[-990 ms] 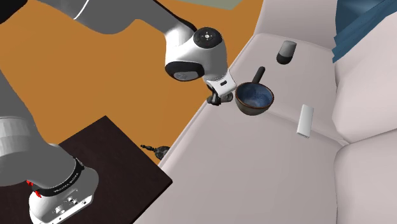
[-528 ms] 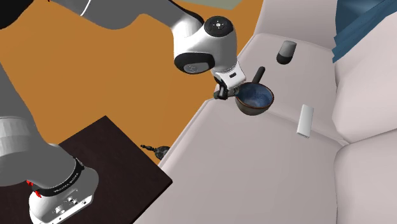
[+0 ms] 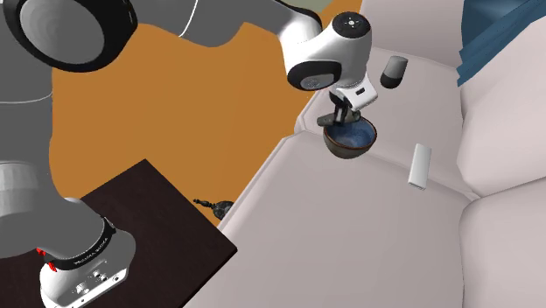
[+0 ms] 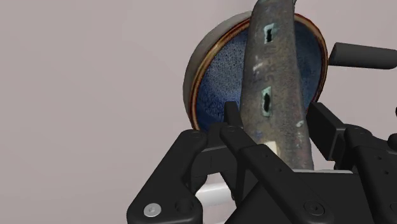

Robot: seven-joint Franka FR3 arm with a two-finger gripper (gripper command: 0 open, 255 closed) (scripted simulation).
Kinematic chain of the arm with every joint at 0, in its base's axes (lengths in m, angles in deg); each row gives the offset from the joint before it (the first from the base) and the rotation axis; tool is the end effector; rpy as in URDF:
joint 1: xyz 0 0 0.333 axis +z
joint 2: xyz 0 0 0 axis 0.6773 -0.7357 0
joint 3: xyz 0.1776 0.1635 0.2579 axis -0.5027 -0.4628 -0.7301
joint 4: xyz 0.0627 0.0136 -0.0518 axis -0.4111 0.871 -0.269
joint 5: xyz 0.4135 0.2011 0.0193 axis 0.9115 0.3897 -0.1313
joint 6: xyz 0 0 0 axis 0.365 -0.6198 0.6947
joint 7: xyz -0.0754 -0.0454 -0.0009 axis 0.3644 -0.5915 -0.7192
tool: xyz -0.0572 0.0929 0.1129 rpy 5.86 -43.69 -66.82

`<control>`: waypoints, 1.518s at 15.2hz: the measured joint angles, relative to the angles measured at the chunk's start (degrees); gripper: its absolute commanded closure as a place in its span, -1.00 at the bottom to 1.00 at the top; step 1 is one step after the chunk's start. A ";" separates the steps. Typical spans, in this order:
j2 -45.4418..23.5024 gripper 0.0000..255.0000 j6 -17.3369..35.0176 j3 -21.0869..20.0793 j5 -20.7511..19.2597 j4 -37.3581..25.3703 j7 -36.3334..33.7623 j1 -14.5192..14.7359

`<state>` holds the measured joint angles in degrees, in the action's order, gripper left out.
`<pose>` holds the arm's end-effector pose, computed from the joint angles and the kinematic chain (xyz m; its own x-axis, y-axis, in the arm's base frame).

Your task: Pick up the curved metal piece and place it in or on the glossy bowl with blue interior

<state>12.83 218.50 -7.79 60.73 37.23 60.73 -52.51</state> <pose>0.7386 -0.3034 0.2934 0.3623 -0.9285 0.0816 -0.8458 -0.3643 -0.3898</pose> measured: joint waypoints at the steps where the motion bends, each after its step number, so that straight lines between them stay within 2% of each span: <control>1: -2.06 1.00 -1.30 -0.05 -0.10 -3.33 -0.49 -0.52; 5: -12.66 1.00 -8.62 -0.26 -0.93 -21.40 -3.54 -3.47; 6: -15.93 1.00 -11.46 -0.21 -1.49 -27.82 -5.13 -4.28; 8: -19.62 1.00 -12.82 -0.53 -1.46 -32.93 -5.66 -5.34; 10: -21.52 1.00 -12.74 -0.78 -1.32 -34.78 -5.71 -5.71; 23: -25.51 1.00 -7.05 -1.99 0.30 -33.39 -3.26 -6.27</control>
<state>-12.68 211.45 -9.78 61.02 3.84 57.48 -58.79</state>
